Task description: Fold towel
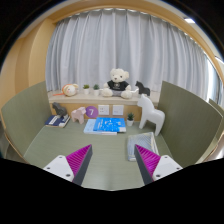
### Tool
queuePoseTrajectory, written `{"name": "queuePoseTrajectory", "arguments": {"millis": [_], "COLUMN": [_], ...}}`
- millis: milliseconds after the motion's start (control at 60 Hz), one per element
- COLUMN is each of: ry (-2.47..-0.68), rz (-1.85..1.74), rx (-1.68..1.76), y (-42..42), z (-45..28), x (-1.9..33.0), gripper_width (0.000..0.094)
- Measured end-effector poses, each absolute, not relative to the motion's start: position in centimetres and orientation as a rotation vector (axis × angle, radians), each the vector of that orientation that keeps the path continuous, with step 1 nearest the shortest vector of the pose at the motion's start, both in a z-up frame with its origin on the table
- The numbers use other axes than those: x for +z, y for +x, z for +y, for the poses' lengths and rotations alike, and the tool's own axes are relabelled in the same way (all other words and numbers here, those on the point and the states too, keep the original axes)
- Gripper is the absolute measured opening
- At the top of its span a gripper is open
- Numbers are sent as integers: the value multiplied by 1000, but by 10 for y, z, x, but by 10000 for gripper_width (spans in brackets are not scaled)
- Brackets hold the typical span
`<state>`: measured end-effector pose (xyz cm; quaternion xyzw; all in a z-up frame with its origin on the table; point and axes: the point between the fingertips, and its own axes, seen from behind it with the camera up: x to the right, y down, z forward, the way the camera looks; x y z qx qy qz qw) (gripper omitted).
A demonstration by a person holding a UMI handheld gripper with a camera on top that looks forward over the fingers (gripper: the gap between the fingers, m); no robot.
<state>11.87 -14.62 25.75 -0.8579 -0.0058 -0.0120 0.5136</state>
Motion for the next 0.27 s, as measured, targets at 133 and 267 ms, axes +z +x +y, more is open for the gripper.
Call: {"name": "queuePoseTrajectory", "arguments": {"millis": [133, 267], "ry": [-2065, -2065], "rz": [-29, -27], "rx": [-18, -12], "y": [108, 104], "z": [-159, -167], "x": [256, 258], "gripper_width": [860, 861]}}
